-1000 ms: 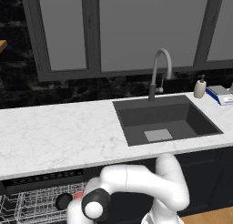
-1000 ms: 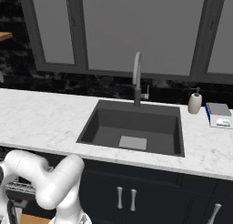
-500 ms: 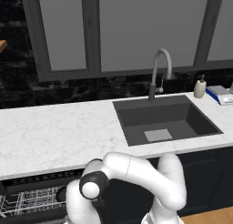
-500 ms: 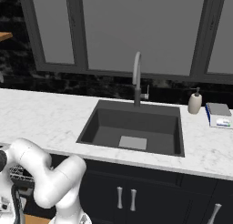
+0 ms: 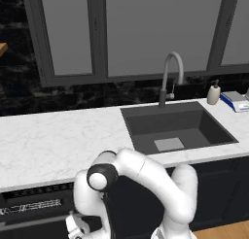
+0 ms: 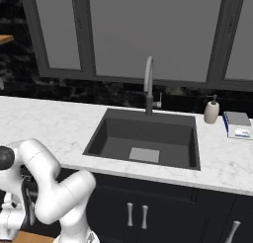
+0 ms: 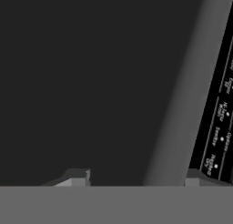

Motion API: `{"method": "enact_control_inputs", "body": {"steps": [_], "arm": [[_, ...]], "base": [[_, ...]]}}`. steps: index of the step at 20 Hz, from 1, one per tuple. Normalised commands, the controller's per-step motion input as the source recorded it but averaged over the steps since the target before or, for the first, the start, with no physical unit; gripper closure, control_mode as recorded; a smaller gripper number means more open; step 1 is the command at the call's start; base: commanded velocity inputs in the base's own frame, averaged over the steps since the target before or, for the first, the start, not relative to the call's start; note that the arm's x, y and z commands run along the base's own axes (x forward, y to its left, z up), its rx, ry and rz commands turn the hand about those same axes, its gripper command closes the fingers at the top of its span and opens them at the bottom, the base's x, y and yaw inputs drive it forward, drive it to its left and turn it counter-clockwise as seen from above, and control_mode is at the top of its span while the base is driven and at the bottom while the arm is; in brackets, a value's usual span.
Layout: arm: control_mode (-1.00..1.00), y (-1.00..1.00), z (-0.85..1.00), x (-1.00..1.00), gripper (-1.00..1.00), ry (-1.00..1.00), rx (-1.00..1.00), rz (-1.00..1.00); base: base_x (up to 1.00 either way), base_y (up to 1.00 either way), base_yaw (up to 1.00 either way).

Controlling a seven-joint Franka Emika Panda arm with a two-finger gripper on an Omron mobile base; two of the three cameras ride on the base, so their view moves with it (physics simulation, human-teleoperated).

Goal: Pick up the cup and bowl from the counter, place them in the dishwasher, and close the dishwasher door.

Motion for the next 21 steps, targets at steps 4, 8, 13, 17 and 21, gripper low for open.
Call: {"method": "enact_control_inputs", "body": {"steps": [4,8,13,17,21], "arm": [[-1.00,0.00,0.00,1.00,-1.00,0.12,0.00,0.00],[-1.00,0.00,0.00,1.00,-1.00,0.13,-0.01,0.00],[-1.00,0.01,-0.06,1.00,-1.00,0.16,-0.04,0.00],[-1.00,0.03,-0.24,1.00,-1.00,0.18,-0.06,0.00],[-1.00,0.05,-0.48,1.00,-1.00,0.19,-0.09,0.00]], "base": [[0.00,0.00,0.00],[0.00,0.00,0.00],[0.00,0.00,0.00],[0.00,0.00,0.00],[0.00,0.00,0.00]]}}
